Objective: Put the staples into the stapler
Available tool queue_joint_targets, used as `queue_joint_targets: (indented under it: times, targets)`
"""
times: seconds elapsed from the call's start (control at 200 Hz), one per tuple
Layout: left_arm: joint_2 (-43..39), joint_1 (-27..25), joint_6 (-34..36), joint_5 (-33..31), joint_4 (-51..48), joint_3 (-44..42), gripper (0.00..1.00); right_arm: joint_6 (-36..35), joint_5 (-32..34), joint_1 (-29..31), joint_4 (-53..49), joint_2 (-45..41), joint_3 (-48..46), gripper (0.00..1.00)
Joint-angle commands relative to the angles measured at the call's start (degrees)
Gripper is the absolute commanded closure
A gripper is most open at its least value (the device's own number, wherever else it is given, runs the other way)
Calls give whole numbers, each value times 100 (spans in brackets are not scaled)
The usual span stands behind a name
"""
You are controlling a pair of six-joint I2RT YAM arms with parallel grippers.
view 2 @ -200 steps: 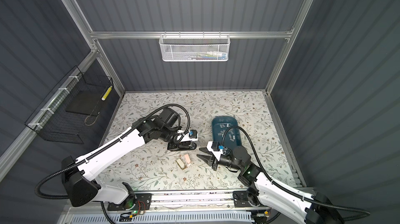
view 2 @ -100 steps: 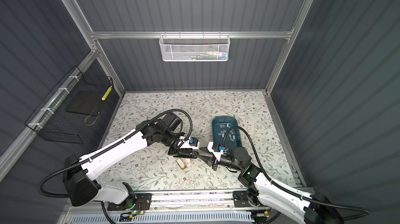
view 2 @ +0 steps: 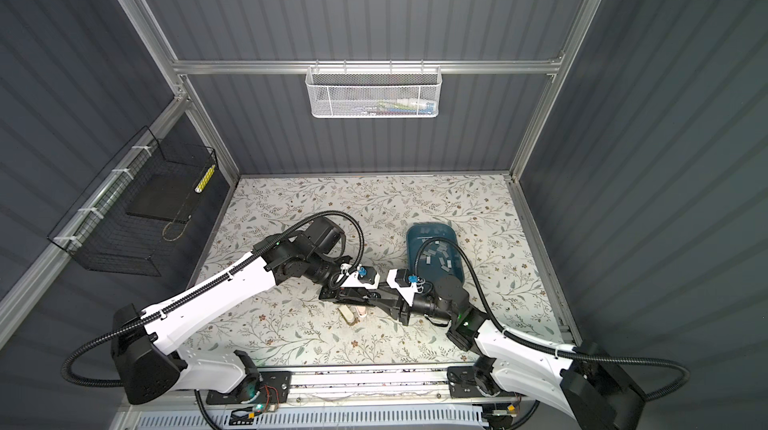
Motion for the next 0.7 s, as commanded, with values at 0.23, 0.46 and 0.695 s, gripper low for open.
queue_joint_targets:
  times: [0.23,0.46,0.695]
  targets:
    - [-290,-24,128,476,155,-38,100,-23,-39,62,250,-9,43,59]
    - [-289,-18,169,601,163,-57,100,-62,-39,71,263,109,79,60]
    - [-312,-25,202,706,163,-65,100,-137,4,67,268,244,97,61]
